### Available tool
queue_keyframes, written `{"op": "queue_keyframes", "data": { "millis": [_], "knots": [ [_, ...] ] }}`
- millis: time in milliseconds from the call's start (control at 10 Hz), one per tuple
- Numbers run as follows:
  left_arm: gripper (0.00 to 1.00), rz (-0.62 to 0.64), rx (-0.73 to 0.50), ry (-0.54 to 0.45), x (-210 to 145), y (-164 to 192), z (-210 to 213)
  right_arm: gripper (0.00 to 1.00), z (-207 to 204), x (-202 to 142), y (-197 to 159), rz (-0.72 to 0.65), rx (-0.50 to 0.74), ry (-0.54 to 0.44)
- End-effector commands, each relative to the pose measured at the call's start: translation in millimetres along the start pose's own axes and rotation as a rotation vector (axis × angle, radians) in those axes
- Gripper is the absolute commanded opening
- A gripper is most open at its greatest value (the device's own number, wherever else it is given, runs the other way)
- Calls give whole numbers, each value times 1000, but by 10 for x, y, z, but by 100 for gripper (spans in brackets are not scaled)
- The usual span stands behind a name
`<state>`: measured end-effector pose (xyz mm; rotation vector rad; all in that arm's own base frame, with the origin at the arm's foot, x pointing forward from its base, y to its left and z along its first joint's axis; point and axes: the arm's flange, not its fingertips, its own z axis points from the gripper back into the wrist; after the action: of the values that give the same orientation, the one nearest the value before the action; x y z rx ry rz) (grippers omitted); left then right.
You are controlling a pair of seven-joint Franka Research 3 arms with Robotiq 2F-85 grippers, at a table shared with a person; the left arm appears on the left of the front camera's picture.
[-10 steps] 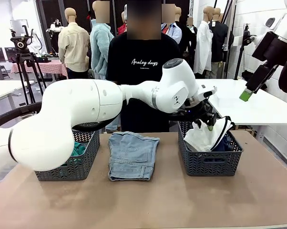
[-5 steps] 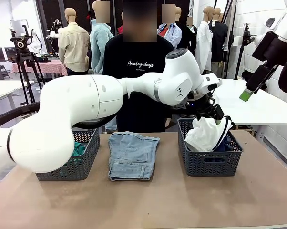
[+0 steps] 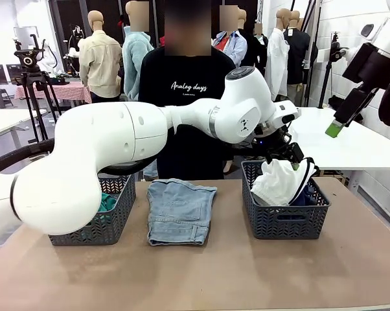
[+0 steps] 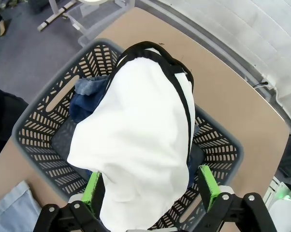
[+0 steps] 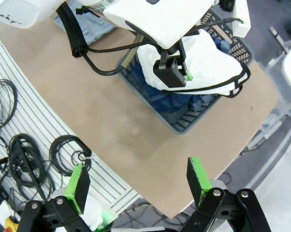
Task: Sort the tops and bottoms.
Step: Sort the clothes according to human instructions, then lift clothes from the center of the table with your right hand.
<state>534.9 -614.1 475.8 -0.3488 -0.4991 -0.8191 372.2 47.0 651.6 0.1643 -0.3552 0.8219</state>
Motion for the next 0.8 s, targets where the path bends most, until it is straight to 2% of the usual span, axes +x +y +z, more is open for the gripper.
{"op": "queue_keyframes", "data": {
  "millis": [0, 600, 700],
  "knots": [
    [100, -2, -1, -6, 7, -12, 13, 100, -2, 14, 6, -11, 2, -2],
    [100, 0, 0, 0, 0, 0, 0, 100, -2, 14, 6, -11, 2, -2],
    [100, -18, 16, 37, -62, 104, 102, 100, -2, 14, 6, -11, 2, -2]
  ]
}}
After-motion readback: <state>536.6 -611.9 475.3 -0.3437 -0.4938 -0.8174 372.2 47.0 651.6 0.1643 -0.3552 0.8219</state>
